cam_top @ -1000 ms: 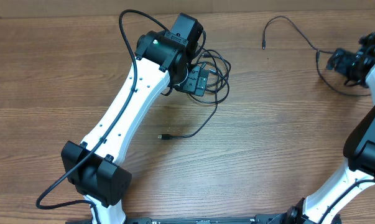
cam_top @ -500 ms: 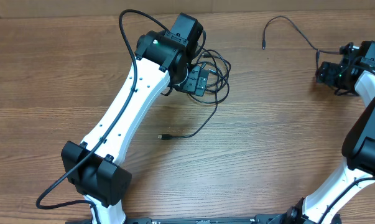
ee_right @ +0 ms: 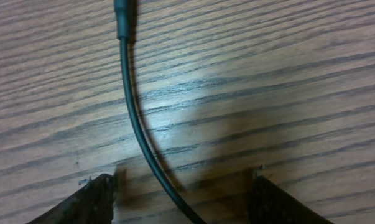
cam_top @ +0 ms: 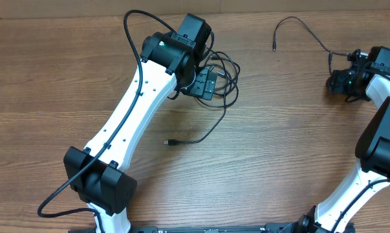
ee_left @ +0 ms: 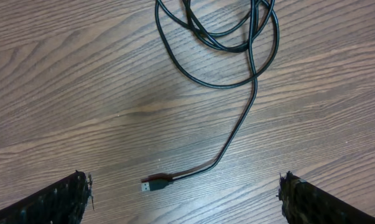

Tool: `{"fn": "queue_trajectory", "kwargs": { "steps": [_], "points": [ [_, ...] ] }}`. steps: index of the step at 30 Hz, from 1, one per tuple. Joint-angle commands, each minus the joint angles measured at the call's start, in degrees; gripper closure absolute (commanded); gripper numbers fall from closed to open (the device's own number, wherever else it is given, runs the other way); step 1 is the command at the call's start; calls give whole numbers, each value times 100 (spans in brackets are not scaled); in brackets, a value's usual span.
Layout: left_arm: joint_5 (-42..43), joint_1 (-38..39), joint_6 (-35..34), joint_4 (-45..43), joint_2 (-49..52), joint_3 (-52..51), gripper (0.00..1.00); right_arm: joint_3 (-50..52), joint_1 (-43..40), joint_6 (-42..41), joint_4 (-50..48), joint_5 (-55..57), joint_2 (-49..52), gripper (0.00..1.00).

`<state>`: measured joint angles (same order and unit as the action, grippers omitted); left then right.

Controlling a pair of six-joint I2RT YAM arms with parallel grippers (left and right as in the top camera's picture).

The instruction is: Untangle cables

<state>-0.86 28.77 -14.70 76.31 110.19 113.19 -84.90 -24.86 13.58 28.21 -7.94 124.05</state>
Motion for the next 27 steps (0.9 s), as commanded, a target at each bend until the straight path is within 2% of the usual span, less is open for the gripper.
{"fn": "queue_trajectory", "kwargs": {
  "steps": [1, 7, 14, 18, 23, 27],
  "points": [
    [46, -26, -76, -4, 7, 42, 0, 33, 11, 0, 44, 83, 291, 52],
    [46, -24, -76, -4, 7, 42, 1, -190, 11, -695, -48, 76, 291, 95],
    [46, -26, -74, -4, 7, 42, 0, -1233, 15, -1672, 260, -157, 146, 96],
    [46, -24, -74, -4, 7, 42, 0, -2127, 15, -2446, 601, -710, 52, 96],
    [46, -26, -76, -4, 7, 42, 1, -3209, 15, -4142, 815, -1499, 44, 96],
    [46, -26, -76, -4, 7, 42, 0, -3541, 61, -5366, 621, -1639, 44, 96]
  ]
}}
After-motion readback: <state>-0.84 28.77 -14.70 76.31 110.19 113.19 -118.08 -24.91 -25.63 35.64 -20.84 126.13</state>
